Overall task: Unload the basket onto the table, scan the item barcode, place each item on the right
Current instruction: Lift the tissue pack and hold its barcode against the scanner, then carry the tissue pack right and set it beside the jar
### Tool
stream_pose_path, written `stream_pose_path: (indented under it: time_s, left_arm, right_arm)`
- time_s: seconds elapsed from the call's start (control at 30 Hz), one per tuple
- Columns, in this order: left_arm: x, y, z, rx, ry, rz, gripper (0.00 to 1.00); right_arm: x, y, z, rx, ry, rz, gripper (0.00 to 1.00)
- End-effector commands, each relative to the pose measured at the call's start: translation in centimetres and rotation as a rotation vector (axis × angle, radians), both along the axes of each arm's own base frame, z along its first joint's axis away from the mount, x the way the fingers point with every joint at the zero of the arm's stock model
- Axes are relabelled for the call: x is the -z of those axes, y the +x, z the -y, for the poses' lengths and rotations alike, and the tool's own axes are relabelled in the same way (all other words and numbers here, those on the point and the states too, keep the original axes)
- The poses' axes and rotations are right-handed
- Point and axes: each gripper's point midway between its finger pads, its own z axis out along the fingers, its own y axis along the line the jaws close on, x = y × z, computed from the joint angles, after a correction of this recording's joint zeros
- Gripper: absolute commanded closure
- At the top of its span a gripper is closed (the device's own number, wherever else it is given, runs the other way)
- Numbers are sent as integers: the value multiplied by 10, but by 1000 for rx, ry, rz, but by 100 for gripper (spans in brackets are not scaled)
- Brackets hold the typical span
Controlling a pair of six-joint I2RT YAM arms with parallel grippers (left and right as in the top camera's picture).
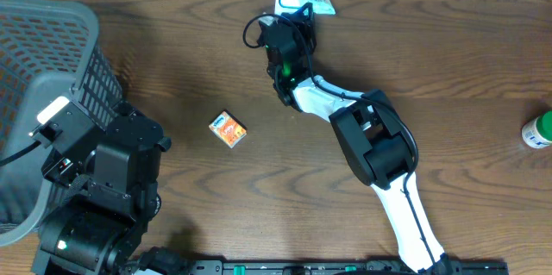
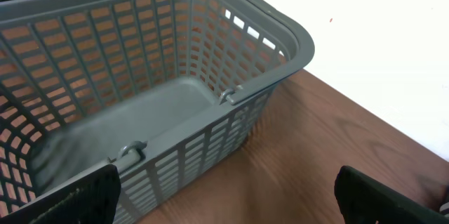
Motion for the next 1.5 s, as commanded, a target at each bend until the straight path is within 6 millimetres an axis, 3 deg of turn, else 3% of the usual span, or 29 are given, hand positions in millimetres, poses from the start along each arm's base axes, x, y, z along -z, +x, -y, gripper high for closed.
stream_pose_path:
  time_s: [0.0,0.37,0.5,0.63,0.87,0.97,1.03,1.13,1.3,1.47]
  left_arm:
    - [-6,-2,-3,-14,-3,17,2]
    - [-6,-2,-3,-14,-3,17,2]
    - [-6,-2,-3,-14,-3,17,2]
    - [-6,-2,-3,-14,-3,17,2]
    - [-6,-2,-3,-14,-3,17,2]
    - [-6,-2,-3,-14,-3,17,2]
    - [-6,-2,-3,-14,-3,17,2]
    - [-6,-2,-3,-14,-3,17,2]
    - [-6,-2,-3,-14,-3,17,2]
    - [-6,-2,-3,-14,-3,17,2]
  right_arm:
    - [13,-3,-11,-16,21,-37,99]
    - [11,-19,-38,-56,25,-70,99]
    - [-3,-31,-36,-32,88,-109,99]
    - [-38,-46,-25,0,187,-128,99]
    - [-141,-77,17,83,434,-16,99]
    - [-175,-91,59,180,531,52,99]
    - [-187,-105,105,298,636,91,99]
    - [-173,-123,153,444,793,73,99]
    - [-102,-161,204,703,1142,-233,99]
    - [-61,-180,263,904,1418,-352,99]
